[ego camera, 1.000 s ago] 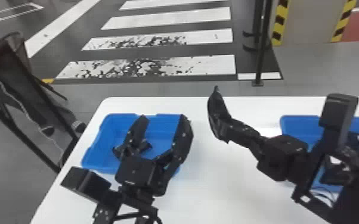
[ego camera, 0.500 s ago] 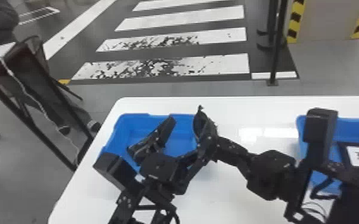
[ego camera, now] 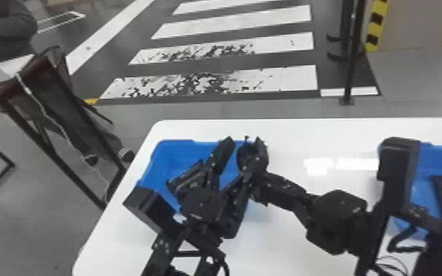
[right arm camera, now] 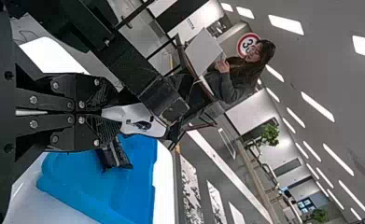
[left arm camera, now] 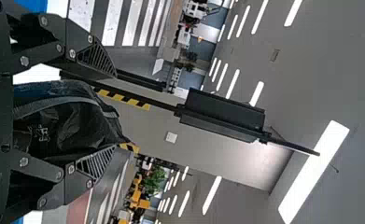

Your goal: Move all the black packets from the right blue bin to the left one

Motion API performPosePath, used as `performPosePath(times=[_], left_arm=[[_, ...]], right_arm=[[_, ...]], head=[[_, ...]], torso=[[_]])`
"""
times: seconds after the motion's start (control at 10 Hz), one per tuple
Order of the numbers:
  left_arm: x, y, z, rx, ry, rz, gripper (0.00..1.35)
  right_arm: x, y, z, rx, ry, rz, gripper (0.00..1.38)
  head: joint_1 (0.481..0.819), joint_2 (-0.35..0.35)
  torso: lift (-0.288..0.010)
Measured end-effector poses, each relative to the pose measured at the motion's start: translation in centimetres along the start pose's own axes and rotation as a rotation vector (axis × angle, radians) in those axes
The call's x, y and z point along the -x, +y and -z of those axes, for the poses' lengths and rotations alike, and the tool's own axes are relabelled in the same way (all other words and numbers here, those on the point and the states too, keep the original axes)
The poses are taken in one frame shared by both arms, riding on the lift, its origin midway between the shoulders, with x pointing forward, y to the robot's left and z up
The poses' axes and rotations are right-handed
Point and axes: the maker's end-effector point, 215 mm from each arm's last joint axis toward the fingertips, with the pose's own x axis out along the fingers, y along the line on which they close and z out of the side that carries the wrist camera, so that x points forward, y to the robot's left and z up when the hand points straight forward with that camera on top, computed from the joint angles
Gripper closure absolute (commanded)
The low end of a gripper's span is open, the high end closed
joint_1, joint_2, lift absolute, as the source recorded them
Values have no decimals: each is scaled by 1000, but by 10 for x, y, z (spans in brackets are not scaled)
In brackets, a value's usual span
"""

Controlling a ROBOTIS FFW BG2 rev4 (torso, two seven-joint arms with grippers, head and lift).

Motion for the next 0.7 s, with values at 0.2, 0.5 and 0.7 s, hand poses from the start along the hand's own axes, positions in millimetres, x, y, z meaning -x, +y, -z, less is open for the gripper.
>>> performPosePath(times=[0.2,0.5,0.7], left_arm=[[2,2,-6,-25,-21,-9,1213],[2,2,-14,-57,-47,-9,1213],[1,8,-18,-73,-60,-22,1213]], right_arm=[[0,-1,-5,-6,-16,1,1139],[-6,-5,-2,-37,-19,-69,61],[-2,-22,2,-70,-31,-76,140]], head=[[695,310],[695,317],[695,305]], torso=[[-140],[-140],[-140]])
